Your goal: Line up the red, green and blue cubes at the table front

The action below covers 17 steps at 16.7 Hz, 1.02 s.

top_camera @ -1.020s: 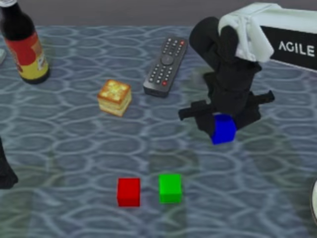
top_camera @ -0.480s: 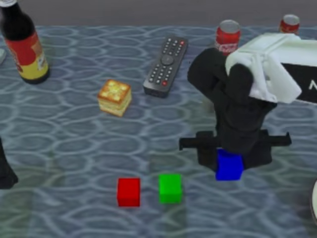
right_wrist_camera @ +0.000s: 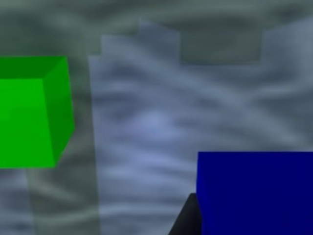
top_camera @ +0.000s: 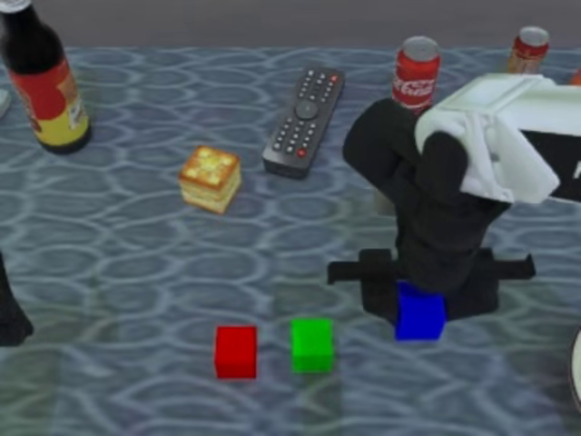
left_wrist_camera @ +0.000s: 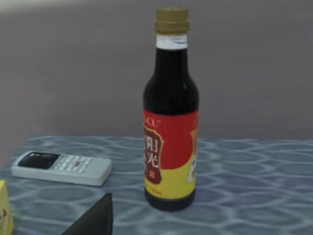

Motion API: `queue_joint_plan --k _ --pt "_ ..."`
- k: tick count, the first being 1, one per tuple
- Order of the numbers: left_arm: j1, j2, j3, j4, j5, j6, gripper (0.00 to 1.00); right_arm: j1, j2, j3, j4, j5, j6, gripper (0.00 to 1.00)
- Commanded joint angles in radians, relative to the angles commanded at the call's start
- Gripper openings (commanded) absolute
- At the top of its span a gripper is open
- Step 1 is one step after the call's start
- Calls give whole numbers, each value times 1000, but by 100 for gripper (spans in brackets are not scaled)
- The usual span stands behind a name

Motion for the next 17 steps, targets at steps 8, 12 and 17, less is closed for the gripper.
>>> queue_joint_plan --k 8,12,17 --pt "0 0 0 0 0 0 100 6 103 -138 247 1 5 0" --pt "0 0 0 0 0 0 100 7 103 -139 248 1 5 8" --pt "0 0 0 0 0 0 100 7 103 -139 248 1 5 45"
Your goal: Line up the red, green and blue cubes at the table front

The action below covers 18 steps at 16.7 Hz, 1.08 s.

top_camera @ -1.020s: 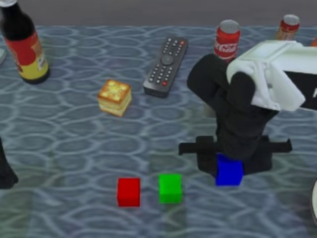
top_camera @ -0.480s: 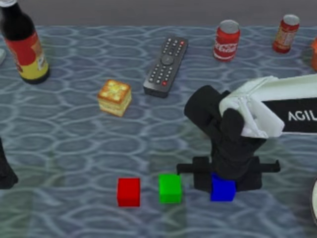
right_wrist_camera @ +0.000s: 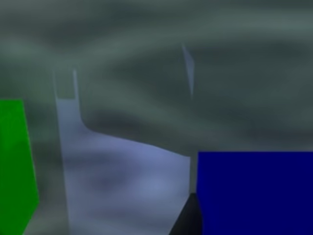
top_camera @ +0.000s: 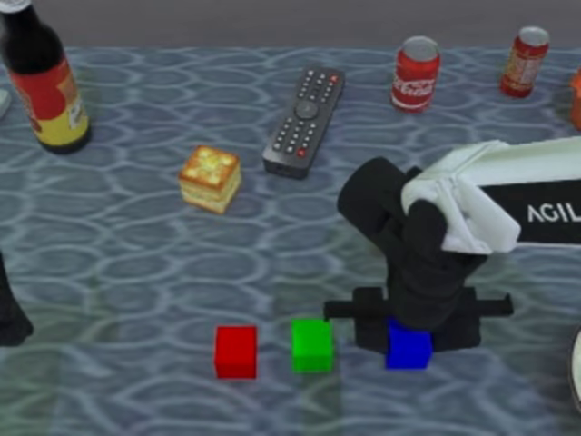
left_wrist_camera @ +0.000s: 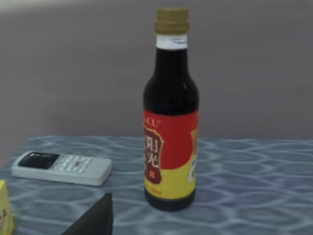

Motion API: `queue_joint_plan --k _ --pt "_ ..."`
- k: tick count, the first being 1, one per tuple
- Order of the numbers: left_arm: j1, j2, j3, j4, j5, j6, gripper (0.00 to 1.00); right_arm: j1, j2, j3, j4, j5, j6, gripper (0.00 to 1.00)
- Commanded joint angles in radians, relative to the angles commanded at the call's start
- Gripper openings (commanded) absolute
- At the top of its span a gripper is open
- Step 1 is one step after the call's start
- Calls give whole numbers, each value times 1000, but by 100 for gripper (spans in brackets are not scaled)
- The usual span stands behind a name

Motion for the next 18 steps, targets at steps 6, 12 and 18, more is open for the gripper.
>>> queue_joint_plan --k 6,12,18 --pt "0 0 0 0 0 0 100 0 0 0 0 0 0 90" --pt "0 0 0 0 0 0 100 0 0 0 0 0 0 100" --pt "0 0 0 0 0 0 100 1 -7 14 -17 0 0 100"
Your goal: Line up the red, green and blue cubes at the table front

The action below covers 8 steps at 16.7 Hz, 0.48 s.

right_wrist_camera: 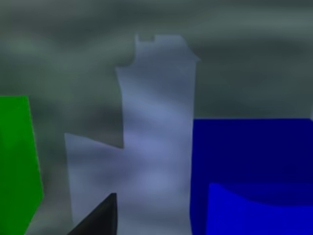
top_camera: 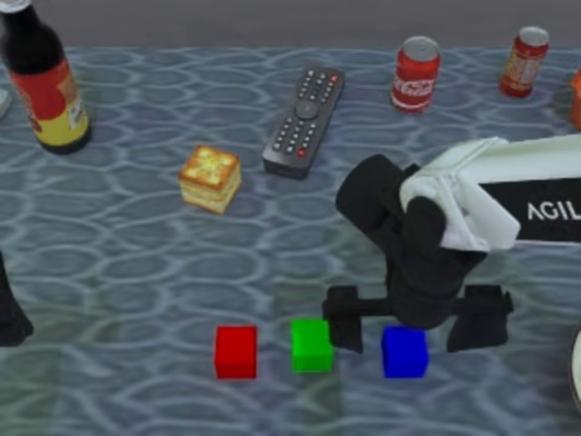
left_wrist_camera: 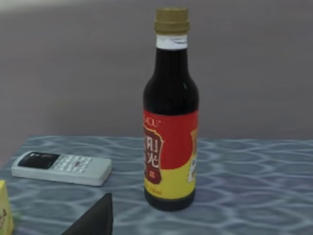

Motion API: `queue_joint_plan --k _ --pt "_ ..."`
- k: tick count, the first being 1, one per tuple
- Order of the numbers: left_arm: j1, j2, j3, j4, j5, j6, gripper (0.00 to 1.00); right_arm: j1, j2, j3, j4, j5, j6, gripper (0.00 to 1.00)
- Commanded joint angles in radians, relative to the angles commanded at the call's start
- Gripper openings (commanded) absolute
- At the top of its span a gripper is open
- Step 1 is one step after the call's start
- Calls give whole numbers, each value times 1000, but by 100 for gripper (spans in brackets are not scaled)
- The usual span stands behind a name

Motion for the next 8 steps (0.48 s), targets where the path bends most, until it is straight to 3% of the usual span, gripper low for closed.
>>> queue_joint_plan --k 8 --pt "0 0 0 0 0 0 100 7 -109 133 -245 -1 -2 100"
